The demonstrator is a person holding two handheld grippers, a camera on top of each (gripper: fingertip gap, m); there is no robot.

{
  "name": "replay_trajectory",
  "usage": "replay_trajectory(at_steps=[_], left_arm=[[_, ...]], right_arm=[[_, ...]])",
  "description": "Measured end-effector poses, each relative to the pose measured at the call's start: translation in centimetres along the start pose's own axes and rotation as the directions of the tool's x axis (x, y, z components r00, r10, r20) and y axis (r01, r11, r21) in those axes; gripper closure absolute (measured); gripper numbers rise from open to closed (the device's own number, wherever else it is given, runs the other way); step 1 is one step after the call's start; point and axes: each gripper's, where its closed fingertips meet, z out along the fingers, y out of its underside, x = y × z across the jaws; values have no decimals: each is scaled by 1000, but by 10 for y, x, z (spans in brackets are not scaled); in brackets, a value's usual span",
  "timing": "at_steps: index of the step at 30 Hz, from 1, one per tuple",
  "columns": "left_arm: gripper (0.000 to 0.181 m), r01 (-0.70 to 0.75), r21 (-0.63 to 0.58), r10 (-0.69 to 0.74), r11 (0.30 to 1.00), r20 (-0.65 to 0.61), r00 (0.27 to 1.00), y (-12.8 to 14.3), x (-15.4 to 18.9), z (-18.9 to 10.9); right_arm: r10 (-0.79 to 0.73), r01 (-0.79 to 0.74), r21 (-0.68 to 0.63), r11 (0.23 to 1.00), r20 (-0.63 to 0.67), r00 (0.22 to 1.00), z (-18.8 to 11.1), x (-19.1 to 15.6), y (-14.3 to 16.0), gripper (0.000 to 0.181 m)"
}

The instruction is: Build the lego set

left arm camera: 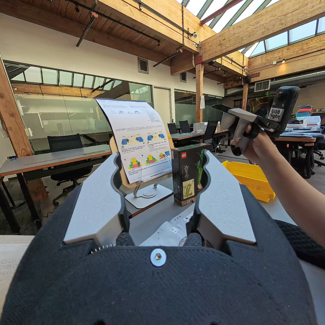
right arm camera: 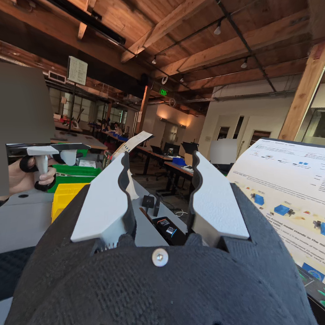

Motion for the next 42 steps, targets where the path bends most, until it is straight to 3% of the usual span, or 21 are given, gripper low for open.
replay_trajectory(at_steps=[1, 5, 9, 11, 13, 16, 18, 22, 26, 29, 31, 33, 38, 42], left_arm=[[91, -5, 8, 5, 1000, 2, 1000, -7, -2, 2], [91, 4, 14, -4, 1000, -19, 1000, -30, -8, 22], [91, 19, -38, -23, 999, -91, 996, -32, -3, 48], [90, 30, -64, -37, 997, -113, 993, -22, -1, 58], [90, 64, -91, -75, 994, -122, 990, -3, 1, 65], [97, 93, -96, -104, 991, -111, 988, 24, -8, 75], [99, 105, -174, -124, 979, -97, 988, 39, -15, 78], [104, 118, -162, -144, 980, -160, 977, 46, -13, 79], [132, 32, -221, -89, 975, -253, 963, 61, -5, 73], [129, -13, -329, -109, 944, -348, 931, 84, 6, 63], [129, -44, -377, -93, 925, -339, 936, 97, 3, 62], [129, -65, -366, -56, 928, -312, 949, 100, -1, 66], [130, -79, -271, -36, 959, -395, 918, 83, 29, 74], [127, -99, -250, -16, 963, -422, 907, 78, 44, 77]], right_arm=[[12, -12, 10, 1000, -21, 1000, 0, 9, -8, 111], [-76, 74, -20, 997, -97, 992, -7, 32, -4, 104], [-10, 5, -103, 995, -44, 999, -29, 23, 50, 106], [76, -69, -234, 970, 20, 997, -30, 18, 71, 105], [106, -108, -268, 957, -22, 994, -33, 24, 75, 108], [58, -72, -238, 969, -67, 996, -35, 33, 78, 109], [-25, -19, -308, 951, -139, 990, -37, 49, 94, 109], [-191, 96, -436, 895, -179, 965, -41, 64, 120, 101], [-141, 98, -397, 913, -81, 987, -25, 41, 121, 97], [-53, 47, -389, 920, -6, 999, -15, 26, 126, 96], [-69, 53, -431, 901, -22, 997, -19, 28, 137, 96], [-119, 81, -448, 891, -57, 991, -28, 31, 142, 96], [-190, 155, -468, 870, -29, 981, -45, 29, 137, 97], [-137, 106, -409, 906, -47, 989, -50, 32, 124, 99]])
